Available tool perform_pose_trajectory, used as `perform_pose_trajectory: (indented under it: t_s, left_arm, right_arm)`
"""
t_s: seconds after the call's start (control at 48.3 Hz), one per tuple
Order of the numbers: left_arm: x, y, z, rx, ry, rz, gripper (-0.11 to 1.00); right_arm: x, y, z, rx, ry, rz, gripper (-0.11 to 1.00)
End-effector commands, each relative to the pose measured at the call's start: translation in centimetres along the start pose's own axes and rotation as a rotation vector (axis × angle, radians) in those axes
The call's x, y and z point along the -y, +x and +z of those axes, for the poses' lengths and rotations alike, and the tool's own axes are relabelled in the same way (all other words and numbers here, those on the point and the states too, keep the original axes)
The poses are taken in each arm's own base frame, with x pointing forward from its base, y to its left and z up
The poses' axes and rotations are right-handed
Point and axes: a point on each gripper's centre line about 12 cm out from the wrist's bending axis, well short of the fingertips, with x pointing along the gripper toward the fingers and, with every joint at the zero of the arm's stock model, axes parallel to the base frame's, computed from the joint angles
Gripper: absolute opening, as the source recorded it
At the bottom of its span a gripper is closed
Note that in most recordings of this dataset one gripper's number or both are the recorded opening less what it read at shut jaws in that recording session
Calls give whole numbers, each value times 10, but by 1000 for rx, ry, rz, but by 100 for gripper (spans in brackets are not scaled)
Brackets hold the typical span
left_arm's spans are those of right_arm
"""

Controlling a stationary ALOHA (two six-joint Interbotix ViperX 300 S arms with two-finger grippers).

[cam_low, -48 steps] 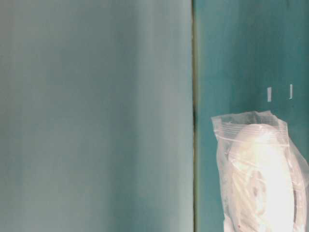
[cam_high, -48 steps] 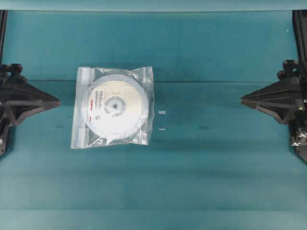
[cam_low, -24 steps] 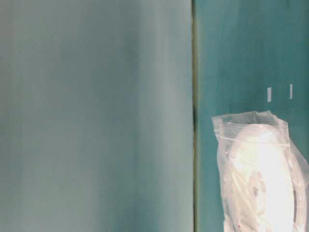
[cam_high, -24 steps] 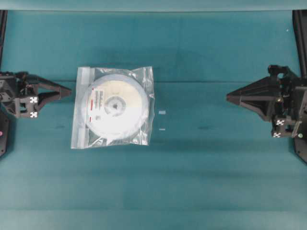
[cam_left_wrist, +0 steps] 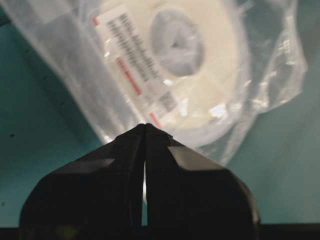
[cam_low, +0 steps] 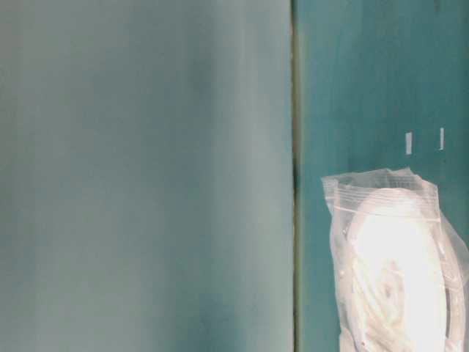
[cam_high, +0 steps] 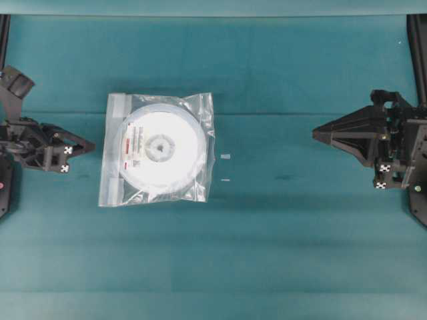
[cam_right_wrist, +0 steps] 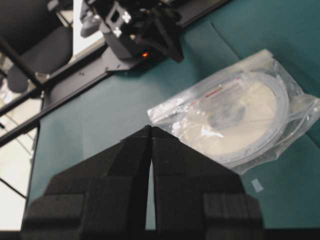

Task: Take out the reel from the clear zip bag.
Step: 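Move the left gripper to the bag's left edge and pinch it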

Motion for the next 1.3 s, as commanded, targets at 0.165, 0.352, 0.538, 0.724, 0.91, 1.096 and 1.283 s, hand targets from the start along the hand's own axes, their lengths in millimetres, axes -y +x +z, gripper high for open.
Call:
perform_pose_trajectory:
  t_s: [0.165,0.352,0.538,0.724,0.91,1.096,1.283]
  left_arm:
    - [-3,17,-1,-2,0,6,37]
    - [-9,25,3,19,-21,21,89]
    - [-13,33,8,47,-34,21,84]
    - [-12,45,9,32,-36,37,84]
    - [-14,52,8,18,-36,51,84]
    - [-11,57,12,31,-35,36,84]
    - [-10,59,13,32,-35,35,73]
  right_arm:
    - [-1,1,3,4,14,-2,1]
    - [0,2,1,-7,14,-6,1]
    - [0,2,1,-10,14,-7,1]
    - [0,2,0,-14,13,-9,1]
    - [1,2,-1,-17,14,-10,1]
    - [1,2,-1,-20,14,-11,1]
    - [1,2,-1,-20,14,-11,1]
